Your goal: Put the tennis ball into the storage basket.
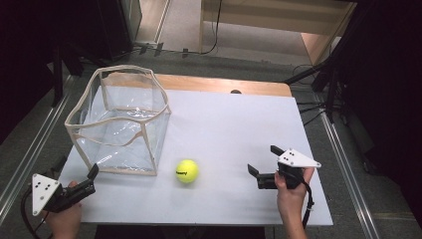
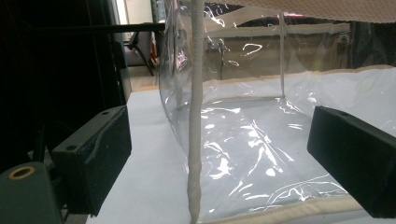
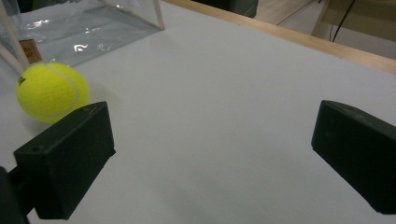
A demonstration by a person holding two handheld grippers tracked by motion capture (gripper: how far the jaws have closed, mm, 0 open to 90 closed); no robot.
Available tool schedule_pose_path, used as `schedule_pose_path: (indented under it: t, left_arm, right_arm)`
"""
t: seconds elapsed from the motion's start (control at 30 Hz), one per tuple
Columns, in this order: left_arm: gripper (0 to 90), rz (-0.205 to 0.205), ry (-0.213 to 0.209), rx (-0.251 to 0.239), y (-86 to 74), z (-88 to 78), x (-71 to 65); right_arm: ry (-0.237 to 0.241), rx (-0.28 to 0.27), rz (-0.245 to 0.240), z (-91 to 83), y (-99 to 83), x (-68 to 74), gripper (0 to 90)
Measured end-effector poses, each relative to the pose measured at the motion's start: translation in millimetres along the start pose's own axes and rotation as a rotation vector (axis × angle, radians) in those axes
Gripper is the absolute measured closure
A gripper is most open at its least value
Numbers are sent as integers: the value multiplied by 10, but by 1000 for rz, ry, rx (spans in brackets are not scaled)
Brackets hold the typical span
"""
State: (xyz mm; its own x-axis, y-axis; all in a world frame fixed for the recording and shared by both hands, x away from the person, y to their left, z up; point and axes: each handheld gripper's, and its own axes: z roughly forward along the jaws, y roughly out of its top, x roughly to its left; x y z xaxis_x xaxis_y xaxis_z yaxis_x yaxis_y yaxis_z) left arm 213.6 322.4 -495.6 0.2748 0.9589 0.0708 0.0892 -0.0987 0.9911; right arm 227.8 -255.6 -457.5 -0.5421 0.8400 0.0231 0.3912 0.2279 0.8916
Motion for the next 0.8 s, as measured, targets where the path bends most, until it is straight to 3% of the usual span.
schedule_pose_path:
  t: [0.8]
  left_arm:
    - [68,-14,2,-5,1,2,2]
  right_arm:
    - [139,73,-107,461,348,363,0]
